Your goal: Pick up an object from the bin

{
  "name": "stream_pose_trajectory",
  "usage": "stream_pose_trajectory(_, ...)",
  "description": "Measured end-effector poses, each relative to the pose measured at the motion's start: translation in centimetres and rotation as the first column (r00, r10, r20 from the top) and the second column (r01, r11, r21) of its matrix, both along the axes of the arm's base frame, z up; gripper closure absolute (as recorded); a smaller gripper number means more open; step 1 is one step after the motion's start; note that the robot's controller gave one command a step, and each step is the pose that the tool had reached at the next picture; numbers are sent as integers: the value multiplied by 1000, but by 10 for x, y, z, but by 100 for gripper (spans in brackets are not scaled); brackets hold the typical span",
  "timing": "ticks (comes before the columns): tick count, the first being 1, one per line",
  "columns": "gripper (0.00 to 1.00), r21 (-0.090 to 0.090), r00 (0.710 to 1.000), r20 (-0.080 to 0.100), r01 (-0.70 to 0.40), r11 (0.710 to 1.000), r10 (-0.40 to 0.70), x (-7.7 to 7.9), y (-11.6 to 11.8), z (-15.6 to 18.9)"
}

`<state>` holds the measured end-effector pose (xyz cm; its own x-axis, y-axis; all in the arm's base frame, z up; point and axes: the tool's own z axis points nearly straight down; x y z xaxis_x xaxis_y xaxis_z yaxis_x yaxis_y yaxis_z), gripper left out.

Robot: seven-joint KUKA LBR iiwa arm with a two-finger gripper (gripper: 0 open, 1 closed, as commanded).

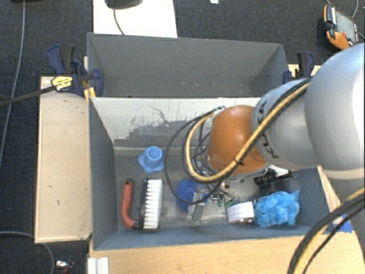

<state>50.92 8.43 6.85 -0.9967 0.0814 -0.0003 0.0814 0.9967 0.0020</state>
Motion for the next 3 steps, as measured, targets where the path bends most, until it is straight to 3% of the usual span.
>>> stream_pose_trajectory(1,0,2,998,18,-52,999,52,-12,3,79)
stream_pose_trajectory(2,0,1,1000,-2,-2,1000,2,-4,0,8)
stream_pose_trajectory(3,0,9,980,21,196,980,-197,-14,22,2)
